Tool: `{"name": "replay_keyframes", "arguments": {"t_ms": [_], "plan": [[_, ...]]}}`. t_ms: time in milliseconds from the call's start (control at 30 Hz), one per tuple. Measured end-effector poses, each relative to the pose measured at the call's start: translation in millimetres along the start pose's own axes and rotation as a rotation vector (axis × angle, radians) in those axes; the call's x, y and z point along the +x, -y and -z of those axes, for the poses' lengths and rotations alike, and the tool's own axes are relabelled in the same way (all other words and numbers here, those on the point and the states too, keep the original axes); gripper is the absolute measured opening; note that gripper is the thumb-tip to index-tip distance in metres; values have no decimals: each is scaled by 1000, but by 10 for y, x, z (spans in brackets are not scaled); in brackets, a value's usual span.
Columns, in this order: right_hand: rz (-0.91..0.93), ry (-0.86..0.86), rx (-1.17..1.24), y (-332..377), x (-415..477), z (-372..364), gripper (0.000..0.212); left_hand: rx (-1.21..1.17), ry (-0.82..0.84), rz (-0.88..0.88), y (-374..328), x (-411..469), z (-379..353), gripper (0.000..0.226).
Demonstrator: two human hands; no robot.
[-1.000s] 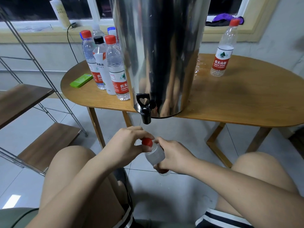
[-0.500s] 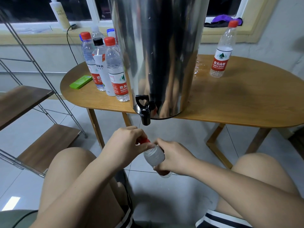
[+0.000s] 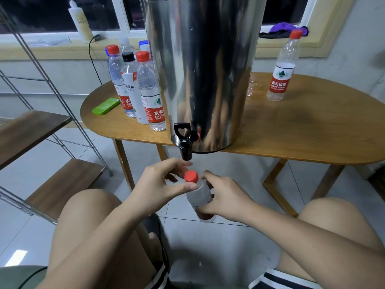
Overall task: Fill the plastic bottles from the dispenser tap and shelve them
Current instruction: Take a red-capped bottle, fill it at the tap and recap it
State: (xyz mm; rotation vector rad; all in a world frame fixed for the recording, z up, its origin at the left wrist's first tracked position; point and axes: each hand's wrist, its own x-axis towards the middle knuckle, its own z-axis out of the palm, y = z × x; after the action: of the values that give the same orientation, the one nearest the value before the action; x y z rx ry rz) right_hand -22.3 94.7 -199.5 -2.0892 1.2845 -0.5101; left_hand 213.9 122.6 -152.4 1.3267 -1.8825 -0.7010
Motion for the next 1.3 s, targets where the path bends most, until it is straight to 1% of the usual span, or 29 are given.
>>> {"name": "replay_keyframes", "arguments": {"t_ms": [100,167,267,400,567,700,767,900,967,1000,1100,1233,1300], "plan": [[2,-24,64,26,-37,72,66,34,147,44,144,-24,31,72],[-2,-50,105,44,-71,126,69,90,211,65,206,-57,-36,80],[10,-84,146,88,-120,202,69,145,241,62,237,-94,-211,82],[30,-109,207,117,-179,270,71,118,224,70,208,-95,-418,81],[44,-131,221,92,-240,316,71,56,143,95,154,-115,-555,72],[35,-100,280,63,-259,347,73,44,109,67,103,-151,-573,68],[46,-87,319,53,-257,361,74,50,88,58,105,-164,-517,64],[52,-62,324,-7,-267,411,71,102,43,26,150,-228,-300,60],[43,-66,314,-71,-268,423,66,82,5,20,160,-269,-161,56],[37,-68,308,-101,-267,430,62,69,-16,12,163,-289,-87,58],[26,-65,290,-153,-256,431,51,43,-128,-19,155,-332,138,63],[10,-47,269,-205,-220,401,43,-114,-343,-14,-4,-317,323,54],[4,-40,254,-222,-199,378,41,-148,-428,9,-34,-235,422,52]]}}
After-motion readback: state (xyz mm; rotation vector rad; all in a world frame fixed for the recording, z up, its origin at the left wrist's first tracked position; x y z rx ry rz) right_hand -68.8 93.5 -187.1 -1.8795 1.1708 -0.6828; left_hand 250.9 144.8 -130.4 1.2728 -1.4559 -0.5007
